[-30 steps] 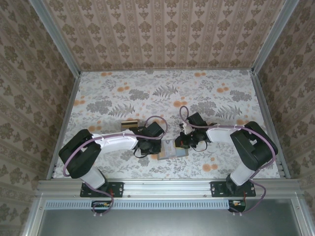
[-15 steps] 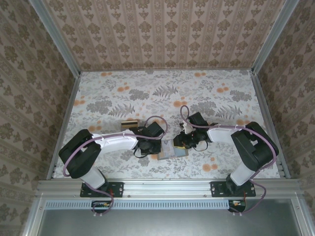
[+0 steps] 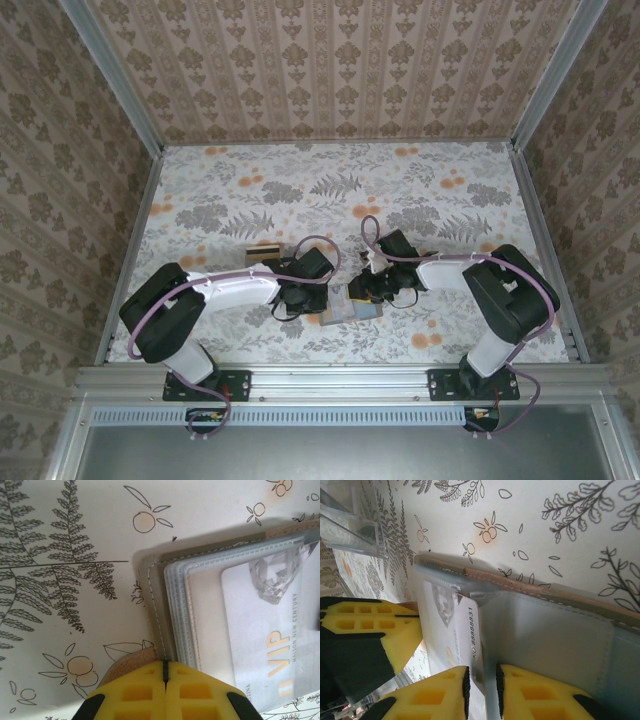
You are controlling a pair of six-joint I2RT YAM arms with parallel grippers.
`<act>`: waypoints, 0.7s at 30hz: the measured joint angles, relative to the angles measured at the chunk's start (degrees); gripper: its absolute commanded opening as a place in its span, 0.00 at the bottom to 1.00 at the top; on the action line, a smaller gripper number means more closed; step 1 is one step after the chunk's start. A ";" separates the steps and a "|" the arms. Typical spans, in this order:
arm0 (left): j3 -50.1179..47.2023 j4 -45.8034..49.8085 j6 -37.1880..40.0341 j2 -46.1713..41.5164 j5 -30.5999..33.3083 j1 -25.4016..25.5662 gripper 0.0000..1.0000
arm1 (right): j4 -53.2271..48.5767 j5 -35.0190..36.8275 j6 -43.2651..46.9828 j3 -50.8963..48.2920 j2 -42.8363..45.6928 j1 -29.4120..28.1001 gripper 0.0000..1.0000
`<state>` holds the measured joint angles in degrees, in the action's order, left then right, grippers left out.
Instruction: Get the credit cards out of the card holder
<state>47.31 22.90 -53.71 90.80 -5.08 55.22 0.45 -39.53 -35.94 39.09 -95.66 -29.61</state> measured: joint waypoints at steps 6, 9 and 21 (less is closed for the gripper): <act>0.00 0.00 0.00 0.00 0.42 0.26 0.00 | 0.13 0.09 -0.26 -0.04 -0.44 -0.35 0.09; 0.00 0.00 0.00 0.00 0.42 0.26 0.00 | 0.20 0.09 -0.33 -0.15 -0.46 -0.35 0.03; 0.00 0.00 -0.02 0.00 0.44 0.26 0.00 | -1.97 0.50 0.72 -1.99 1.90 2.80 0.00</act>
<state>47.31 22.90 -53.74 90.80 -4.64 55.48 -1.52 -39.03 -35.22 37.10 -93.76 -26.81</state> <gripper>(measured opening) 0.046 0.067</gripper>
